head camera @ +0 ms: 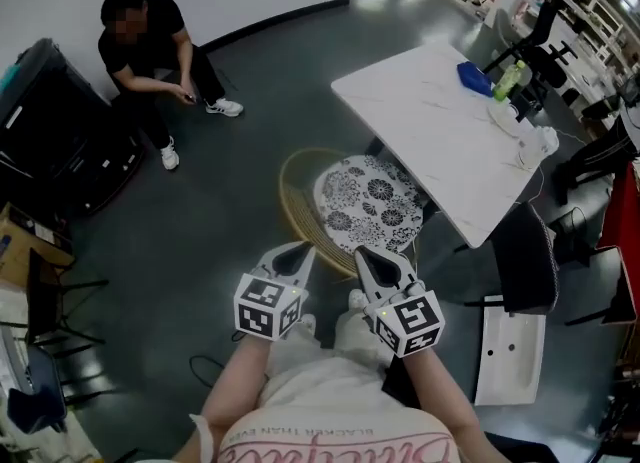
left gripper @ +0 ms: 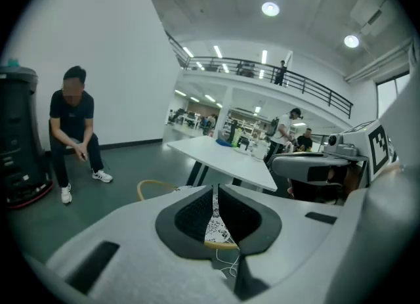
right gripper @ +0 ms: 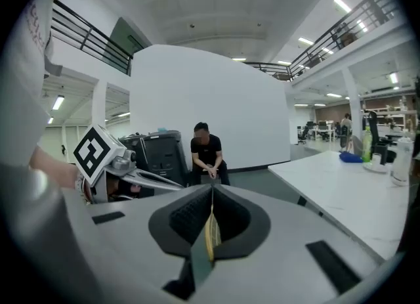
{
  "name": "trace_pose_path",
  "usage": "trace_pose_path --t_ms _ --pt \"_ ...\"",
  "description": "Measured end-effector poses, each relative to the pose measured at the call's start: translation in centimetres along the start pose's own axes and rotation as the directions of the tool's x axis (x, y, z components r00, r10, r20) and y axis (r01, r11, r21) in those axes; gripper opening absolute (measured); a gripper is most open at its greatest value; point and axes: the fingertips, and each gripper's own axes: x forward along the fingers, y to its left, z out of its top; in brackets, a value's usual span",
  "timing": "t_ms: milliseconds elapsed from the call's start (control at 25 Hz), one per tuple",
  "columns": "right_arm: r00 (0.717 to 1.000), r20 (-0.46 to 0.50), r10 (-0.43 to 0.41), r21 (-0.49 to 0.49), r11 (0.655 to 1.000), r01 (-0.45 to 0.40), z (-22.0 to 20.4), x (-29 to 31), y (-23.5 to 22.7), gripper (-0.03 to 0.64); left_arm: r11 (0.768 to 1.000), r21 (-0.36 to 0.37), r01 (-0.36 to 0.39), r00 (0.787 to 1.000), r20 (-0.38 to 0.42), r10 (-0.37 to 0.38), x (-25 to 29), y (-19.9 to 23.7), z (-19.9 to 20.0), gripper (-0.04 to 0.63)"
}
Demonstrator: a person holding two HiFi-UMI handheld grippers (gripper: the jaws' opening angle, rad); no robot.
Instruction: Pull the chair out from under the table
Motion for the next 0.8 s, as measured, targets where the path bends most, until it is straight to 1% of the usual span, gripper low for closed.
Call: trace_pose_path --t_ms 120,200,240,280,320,400,520,640,720,800 --pt "0.996 -0.026 0.088 -0.04 0.995 -0.089 0.4 2.1 -0.9 0.006 0.993 -0.076 -0.092 0.995 -0.029 0.09 1.4 2.2 -1.0 0.008" --pt "0.989 -0.048 0.139 -0.055 0.988 -0.142 0.4 2.9 -2.0 0.006 0.979 -0.128 -0.159 0.987 -0.059 0.153 2.4 3.3 -2.0 0.015" --pt "0.986 -0.054 0.161 -0.054 0.985 -0.164 0.4 3.3 -2.6 0.006 0.969 -0.154 -0.191 0.981 -0.074 0.182 2.9 3.7 -2.4 0.048" --pt "0.982 -0.059 0.179 -0.049 0.982 -0.182 0.4 3.7 -3.4 0.007 0.958 -0.179 -0.225 0.973 -0.088 0.212 3.4 4.1 -2.9 0.099" --pt "0.979 -0.064 0.195 -0.043 0.979 -0.198 0.5 4.3 -4.2 0.006 0.944 -0.204 -0.26 0.965 -0.102 0.243 3.8 4.6 -3.2 0.125" --pt "0.971 -0.073 0.229 -0.042 0.972 -0.232 0.8 5.4 -5.4 0.006 0.913 -0.25 -0.323 0.945 -0.131 0.299 4.4 5.4 -4.0 0.146" --pt "0.952 -0.104 0.289 -0.087 0.95 -0.298 1.1 6.8 -6.7 0.006 0.861 -0.335 -0.382 0.924 -0.17 0.343 5.6 6.2 -5.1 0.147" --pt "0.93 -0.145 0.339 -0.146 0.922 -0.359 1.0 8.0 -7.8 0.006 0.8 -0.404 -0.443 0.897 -0.211 0.389 6.9 7.3 -6.4 0.147" --pt "0.916 -0.167 0.365 -0.158 0.907 -0.39 0.7 8.9 -8.0 0.006 0.76 -0.432 -0.485 0.874 -0.244 0.42 7.6 8.3 -7.7 0.147" --pt "0.903 -0.185 0.388 -0.156 0.895 -0.417 0.1 9.4 -8.0 0.006 0.721 -0.464 -0.515 0.857 -0.273 0.437 8.2 9.2 -8.9 0.147"
